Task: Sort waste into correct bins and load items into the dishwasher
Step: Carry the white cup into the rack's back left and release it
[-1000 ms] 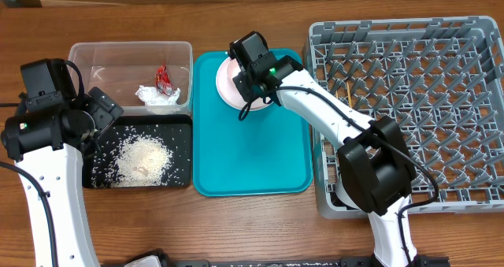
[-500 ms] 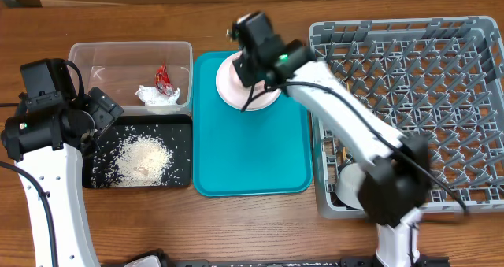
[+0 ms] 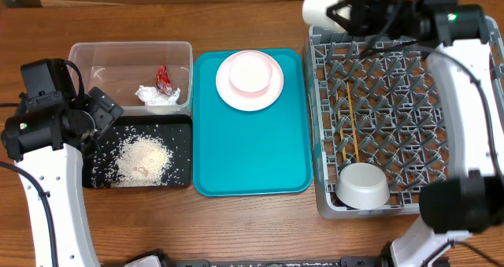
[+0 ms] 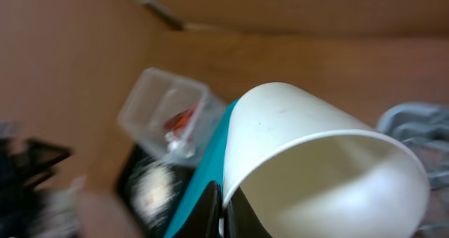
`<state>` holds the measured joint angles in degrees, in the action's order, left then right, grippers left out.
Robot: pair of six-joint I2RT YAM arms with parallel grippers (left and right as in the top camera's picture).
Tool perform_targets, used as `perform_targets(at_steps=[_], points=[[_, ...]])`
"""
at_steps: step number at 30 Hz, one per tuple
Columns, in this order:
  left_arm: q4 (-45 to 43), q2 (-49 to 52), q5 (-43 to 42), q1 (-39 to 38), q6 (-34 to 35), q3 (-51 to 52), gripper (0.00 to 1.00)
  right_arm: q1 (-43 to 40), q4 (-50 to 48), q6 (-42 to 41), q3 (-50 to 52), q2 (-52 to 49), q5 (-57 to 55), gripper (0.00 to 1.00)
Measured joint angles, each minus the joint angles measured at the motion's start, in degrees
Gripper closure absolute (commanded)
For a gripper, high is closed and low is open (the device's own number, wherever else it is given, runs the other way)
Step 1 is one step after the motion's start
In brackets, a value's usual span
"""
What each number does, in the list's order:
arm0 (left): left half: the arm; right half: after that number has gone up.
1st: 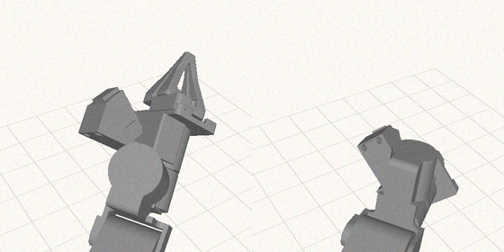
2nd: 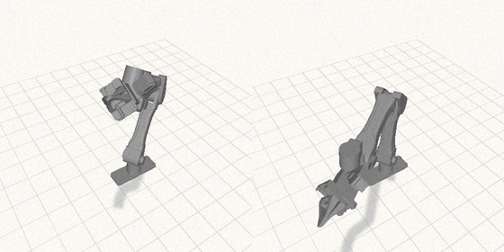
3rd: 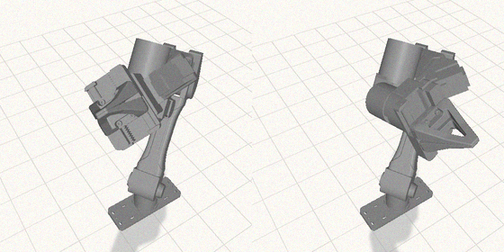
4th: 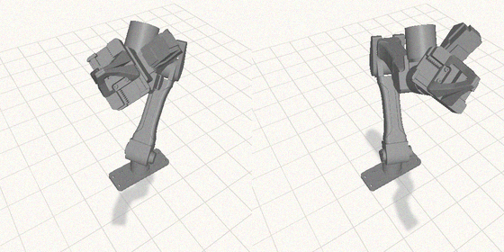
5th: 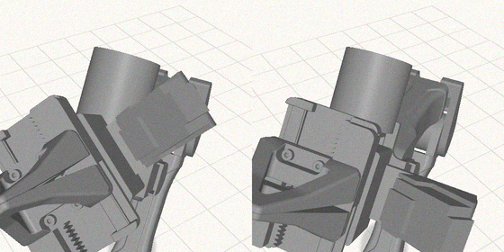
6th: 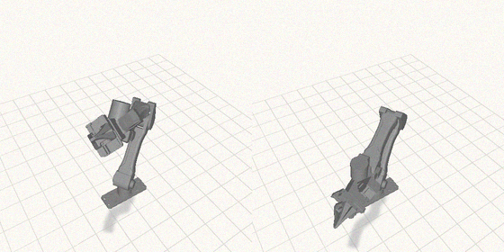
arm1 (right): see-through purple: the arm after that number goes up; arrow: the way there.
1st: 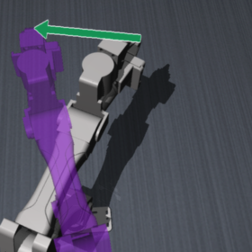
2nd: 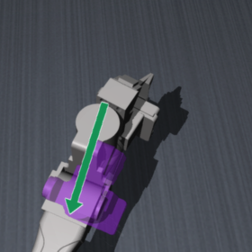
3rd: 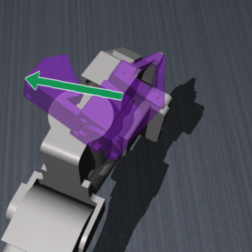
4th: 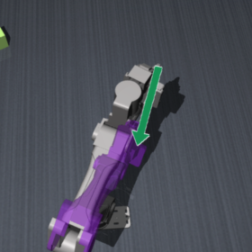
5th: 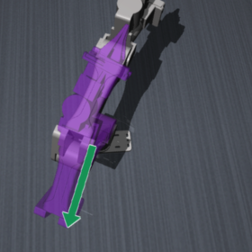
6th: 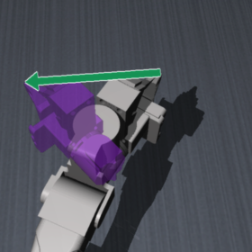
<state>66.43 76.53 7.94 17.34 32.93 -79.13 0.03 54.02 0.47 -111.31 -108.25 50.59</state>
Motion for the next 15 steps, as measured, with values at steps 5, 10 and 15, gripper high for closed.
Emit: perform_targets(at_steps=[5,10,15], points=[[0.0,0.0,0.0,0.0,0.0,0.0,0.0,-5.7,0.0,4.9,2.6,-9.9,20.2,0.96],[0.0,0.0,0.0,0.0,0.0,0.0,0.0,-7.5,1.0,6.9,4.0,-17.1,29.7,0.96],[0.0,0.0,0.0,0.0,0.0,0.0,0.0,-7.6,3.9,7.5,5.3,-18.8,31.5,0.96]])
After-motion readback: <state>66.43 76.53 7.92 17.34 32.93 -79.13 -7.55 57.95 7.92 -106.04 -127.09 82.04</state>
